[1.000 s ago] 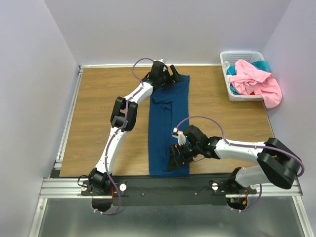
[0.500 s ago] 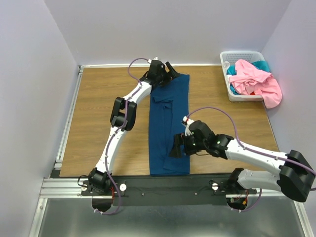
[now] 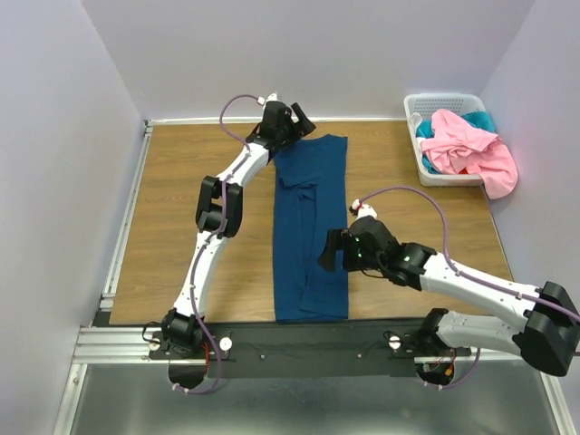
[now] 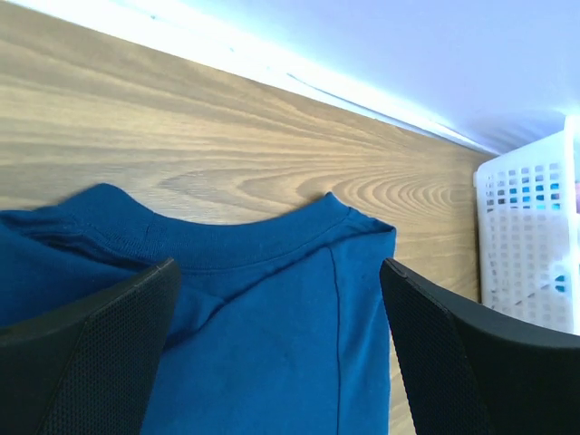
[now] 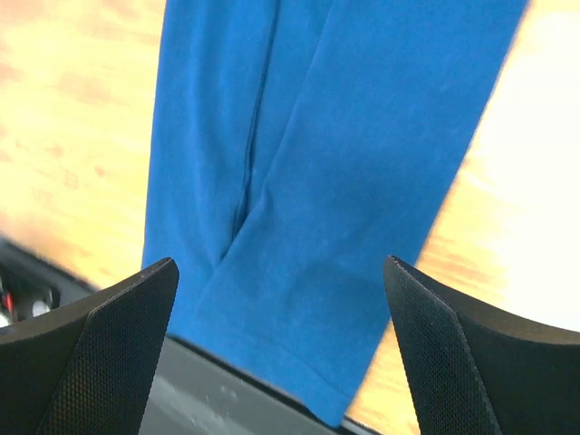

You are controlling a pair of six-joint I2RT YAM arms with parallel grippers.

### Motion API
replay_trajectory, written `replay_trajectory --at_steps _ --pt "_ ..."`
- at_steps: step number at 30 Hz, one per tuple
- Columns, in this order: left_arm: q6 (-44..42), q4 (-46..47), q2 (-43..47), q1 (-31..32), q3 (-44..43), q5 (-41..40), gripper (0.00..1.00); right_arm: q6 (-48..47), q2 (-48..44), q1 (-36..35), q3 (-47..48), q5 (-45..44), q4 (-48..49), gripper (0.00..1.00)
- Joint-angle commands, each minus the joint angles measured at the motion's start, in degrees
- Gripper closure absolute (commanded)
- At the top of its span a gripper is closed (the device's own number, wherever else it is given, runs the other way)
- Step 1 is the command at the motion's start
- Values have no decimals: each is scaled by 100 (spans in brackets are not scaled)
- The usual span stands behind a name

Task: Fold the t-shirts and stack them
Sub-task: Fold the tshirt

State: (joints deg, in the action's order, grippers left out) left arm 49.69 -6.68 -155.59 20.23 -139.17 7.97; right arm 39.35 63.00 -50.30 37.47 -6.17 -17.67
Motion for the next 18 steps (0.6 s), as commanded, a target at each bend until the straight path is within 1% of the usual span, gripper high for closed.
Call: replay_trajectory --at_steps 1,2,4,5,7,8,9,10,11,13,14,15,16,18 --pt "-714 -18 1195 157 196 -365 1 309 203 -23 417 -989 -105 0" --pt "-811 -27 1615 174 520 -462 1 284 465 -15 523 -1287 -105 0" --pt "-1057 -62 2074 227 881 -498 1 275 773 -15 830 -1648 -105 0" --pt "-1119 -149 2538 236 1205 -533 1 257 1140 -6 1154 -1763 -114 0" --pt "-1338 -343 3076 245 1611 -743 1 170 1537 204 1533 -1677 -114 0" --pt "-1426 -378 3705 245 2161 -1118 2 39 1905 283 1952 -1502 -105 0" --pt "-1471 -396 4050 245 2532 -1313 2 -6 2135 371 2131 -1518 -105 0" --pt "-1506 -370 4767 245 2953 -1637 2 -111 2320 381 2333 -1588 -105 0" --pt "-1515 -317 5149 245 3897 -1788 2 -182 2739 477 2665 -1554 -114 0" --pt "-1428 15 5905 245 4982 -1974 2 -261 3120 644 2984 -1422 -105 0" --pt "-1366 165 6622 253 6067 -2053 2 -322 3339 714 3107 -1343 -105 0" --pt "-1253 341 6977 262 6608 -2114 2 -401 3533 819 3387 -1308 -105 0" --pt "-1130 508 7633 280 7545 -2246 2 -524 3918 881 3502 -1325 -105 0" --pt "-944 641 8191 297 8306 -2282 2 -718 4263 1022 3889 -1325 -105 0"
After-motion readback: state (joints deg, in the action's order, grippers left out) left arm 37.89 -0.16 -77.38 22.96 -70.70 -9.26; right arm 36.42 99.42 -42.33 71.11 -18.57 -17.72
